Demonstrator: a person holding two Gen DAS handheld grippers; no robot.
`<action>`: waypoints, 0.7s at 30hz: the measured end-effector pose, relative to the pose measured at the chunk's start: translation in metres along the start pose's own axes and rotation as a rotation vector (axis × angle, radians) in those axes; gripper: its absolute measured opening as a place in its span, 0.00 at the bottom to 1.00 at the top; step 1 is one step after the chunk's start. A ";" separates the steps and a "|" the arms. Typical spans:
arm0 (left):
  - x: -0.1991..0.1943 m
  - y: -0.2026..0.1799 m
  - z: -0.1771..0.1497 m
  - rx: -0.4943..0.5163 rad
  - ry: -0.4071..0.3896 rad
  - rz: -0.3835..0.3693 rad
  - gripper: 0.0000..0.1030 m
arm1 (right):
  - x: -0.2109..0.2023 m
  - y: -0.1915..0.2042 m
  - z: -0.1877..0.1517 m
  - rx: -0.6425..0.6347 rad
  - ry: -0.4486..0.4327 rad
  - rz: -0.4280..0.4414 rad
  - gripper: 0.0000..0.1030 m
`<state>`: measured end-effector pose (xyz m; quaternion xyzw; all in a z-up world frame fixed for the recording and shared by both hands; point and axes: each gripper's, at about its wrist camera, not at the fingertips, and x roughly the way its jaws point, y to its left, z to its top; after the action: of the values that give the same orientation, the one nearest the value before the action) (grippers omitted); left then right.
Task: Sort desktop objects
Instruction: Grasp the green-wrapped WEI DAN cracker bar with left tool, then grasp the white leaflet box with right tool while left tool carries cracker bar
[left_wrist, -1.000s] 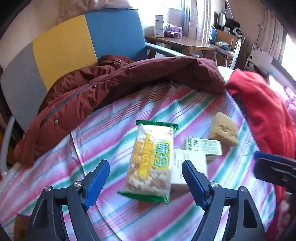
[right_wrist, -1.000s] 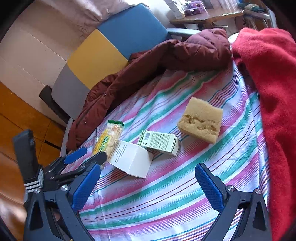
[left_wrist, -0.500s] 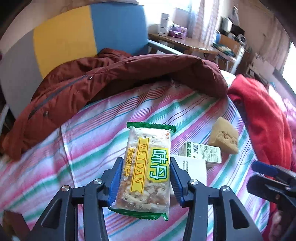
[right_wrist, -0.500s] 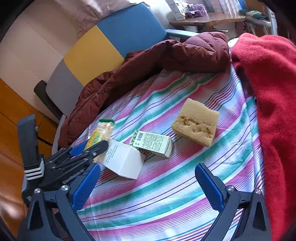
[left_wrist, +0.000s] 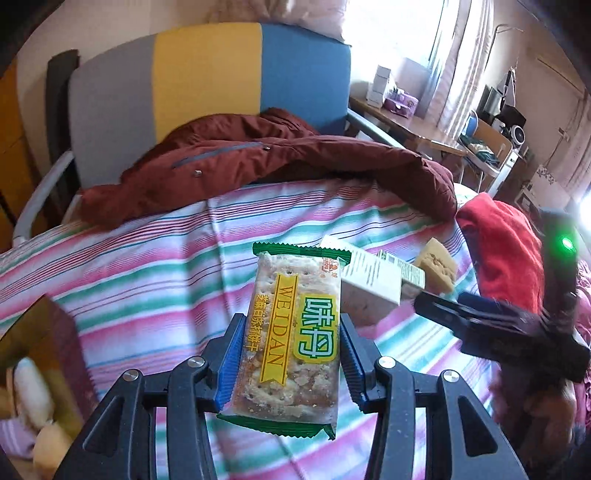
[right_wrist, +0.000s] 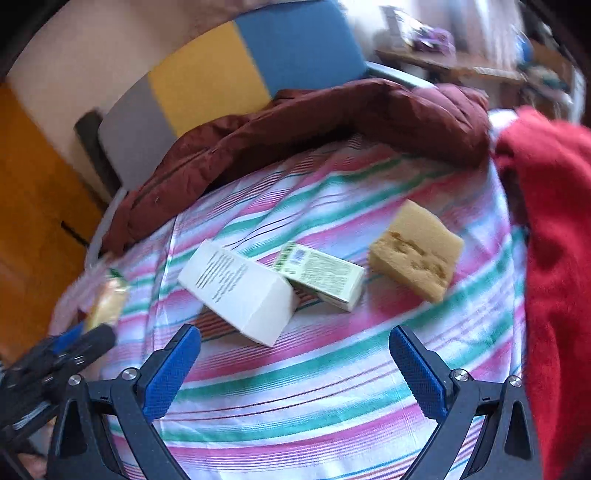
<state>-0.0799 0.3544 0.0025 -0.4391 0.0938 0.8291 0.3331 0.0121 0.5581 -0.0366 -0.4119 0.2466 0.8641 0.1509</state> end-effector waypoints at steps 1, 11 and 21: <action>-0.006 0.003 -0.004 -0.011 -0.003 -0.004 0.47 | 0.001 0.007 0.001 -0.040 -0.001 0.003 1.00; -0.074 0.050 -0.036 -0.119 -0.077 0.020 0.47 | 0.058 0.073 0.031 -0.500 0.112 -0.098 1.00; -0.099 0.093 -0.066 -0.210 -0.094 0.075 0.47 | 0.083 0.092 0.018 -0.532 0.196 -0.142 0.55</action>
<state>-0.0565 0.2076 0.0288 -0.4285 0.0070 0.8658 0.2582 -0.0928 0.4963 -0.0645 -0.5348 -0.0046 0.8418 0.0735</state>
